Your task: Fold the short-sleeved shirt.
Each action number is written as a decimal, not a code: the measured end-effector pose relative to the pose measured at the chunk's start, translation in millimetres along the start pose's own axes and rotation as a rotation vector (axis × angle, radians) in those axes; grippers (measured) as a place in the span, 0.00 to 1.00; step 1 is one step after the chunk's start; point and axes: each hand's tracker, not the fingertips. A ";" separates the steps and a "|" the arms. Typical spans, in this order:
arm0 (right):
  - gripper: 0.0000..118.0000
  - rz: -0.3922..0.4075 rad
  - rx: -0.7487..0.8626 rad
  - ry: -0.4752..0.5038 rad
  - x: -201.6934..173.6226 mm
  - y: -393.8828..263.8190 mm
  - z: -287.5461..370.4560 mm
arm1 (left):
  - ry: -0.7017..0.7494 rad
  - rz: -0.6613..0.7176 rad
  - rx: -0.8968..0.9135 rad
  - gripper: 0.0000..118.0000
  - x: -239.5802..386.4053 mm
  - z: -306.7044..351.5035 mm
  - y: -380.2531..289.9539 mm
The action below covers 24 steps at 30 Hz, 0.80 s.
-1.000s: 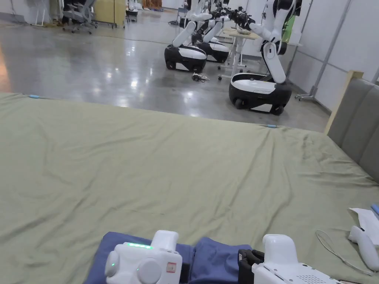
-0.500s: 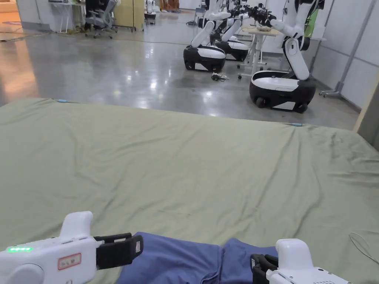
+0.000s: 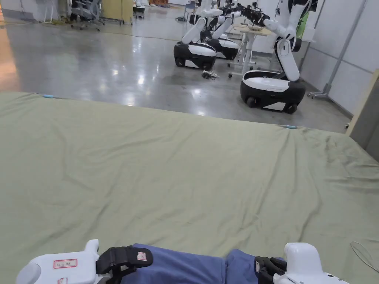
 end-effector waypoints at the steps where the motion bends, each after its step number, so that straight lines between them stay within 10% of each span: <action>1: 0.00 -0.001 -0.005 -0.001 -1.2 1.3 -2.9 | 0.029 -0.035 -0.011 0.17 0.7 -9.1 -1.4; 3: 0.00 0.001 -0.007 0.000 -3.6 3.3 -5.4 | 0.250 -0.016 -0.040 0.09 -5.5 -29.4 -8.6; 11: 0.01 0.005 0.007 -0.007 -1.0 8.3 -3.2 | 0.236 -0.061 0.280 0.09 51.5 29.3 -6.9; 15: 0.01 0.011 0.020 -0.006 -3.6 7.2 0.0 | 0.614 -0.221 0.356 0.09 91.5 61.4 -1.2; 24: 0.00 0.031 0.013 -0.029 -0.9 -4.8 0.6 | 0.653 -0.549 0.367 0.09 190.3 -16.6 -73.5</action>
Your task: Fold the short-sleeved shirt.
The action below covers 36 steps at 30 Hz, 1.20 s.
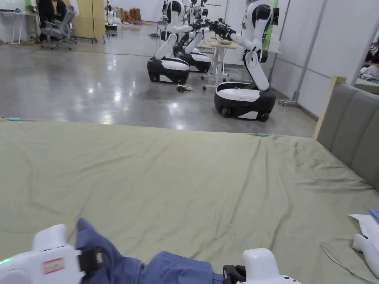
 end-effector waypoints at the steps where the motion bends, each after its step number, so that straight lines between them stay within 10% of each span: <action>1: 0.00 -0.007 -0.001 0.003 3.8 -2.1 3.3 | 0.006 -0.057 -0.014 0.09 22.8 -12.3 -7.9; 8: 0.01 -0.028 -0.012 -0.012 30.8 -14.2 19.3 | 0.156 -0.443 -0.131 0.09 137.9 -111.1 -106.1; 12: 0.01 -0.022 -0.027 -0.014 41.0 -16.2 21.9 | 0.129 -0.400 -0.171 0.12 125.2 -125.7 -120.2; 16: 0.00 -0.026 -0.018 0.002 46.2 -13.5 18.9 | -0.092 -0.276 -0.104 0.68 110.9 -72.5 -89.1; 20: 0.00 -0.040 -0.021 0.010 44.5 -13.8 10.2 | -0.107 -0.206 0.023 0.69 87.4 -30.1 -66.4; 23: 0.00 -0.055 -0.020 0.017 41.1 -13.7 6.0 | -0.051 -0.147 0.010 0.58 68.9 -34.1 -58.7; 25: 0.01 -0.057 -0.023 0.012 38.3 -13.8 4.2 | -0.158 -0.131 -0.123 0.08 64.5 -58.8 -64.0; 36: 0.00 0.003 -0.052 0.005 26.7 -8.4 9.7 | -0.262 -0.106 -0.277 0.08 102.8 -132.7 -118.7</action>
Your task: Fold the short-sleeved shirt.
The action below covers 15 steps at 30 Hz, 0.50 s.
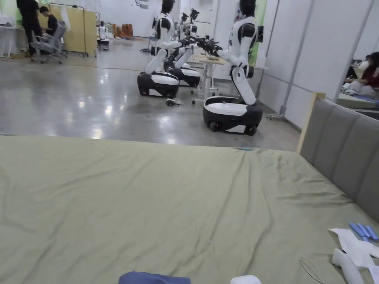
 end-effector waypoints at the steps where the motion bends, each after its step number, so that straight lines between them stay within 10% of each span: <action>1: 0.00 0.003 -0.012 0.023 -3.6 1.6 -5.4 | -0.021 -0.023 0.006 0.08 -1.3 16.8 1.8; 5: 0.00 -0.068 -0.134 0.220 -19.1 -3.4 -46.7 | 0.033 -0.106 0.110 0.15 -15.6 85.3 6.6; 8: 0.00 -0.094 -0.176 0.185 -21.0 -24.1 -82.8 | 0.064 -0.065 0.135 0.62 -54.5 126.8 10.1; 10: 0.01 -0.261 -0.227 0.259 -8.9 -37.2 -101.4 | 0.105 -0.028 0.145 0.80 -87.4 141.6 11.7; 15: 0.01 -0.251 -0.191 0.144 -2.6 -35.2 -98.8 | -0.091 0.285 0.027 0.80 -155.8 113.9 13.3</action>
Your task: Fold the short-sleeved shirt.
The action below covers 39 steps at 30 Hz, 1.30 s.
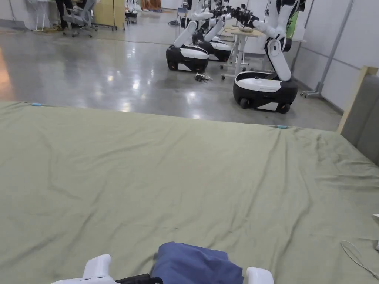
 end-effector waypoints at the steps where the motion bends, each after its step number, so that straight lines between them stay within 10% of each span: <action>1: 0.00 0.017 -0.011 0.006 -3.0 1.2 -0.3 | -0.002 0.021 -0.024 0.80 -1.6 -13.0 0.5; 5: 0.00 0.061 -0.021 -0.010 -8.2 3.4 -2.6 | -0.079 -0.033 0.022 0.78 10.2 -49.6 5.0; 8: 0.00 0.079 -0.018 -0.013 -8.5 4.3 -3.0 | 0.129 -0.056 0.000 0.33 31.4 -66.1 10.7; 11: 0.00 0.117 -0.016 -0.030 -18.0 7.4 -2.2 | 0.158 -0.163 -0.012 0.22 49.2 -61.1 10.9; 19: 0.00 0.170 0.059 -0.007 -56.7 18.9 26.7 | 0.246 -0.283 0.126 0.19 39.9 15.9 40.2; 34: 0.00 0.287 0.018 0.046 -153.3 27.6 -24.7 | 0.832 -0.141 0.174 0.19 -202.5 278.4 161.6; 39: 0.00 0.290 0.015 0.043 -151.8 32.5 -24.4 | 0.752 -0.101 0.212 0.24 -209.8 286.4 158.7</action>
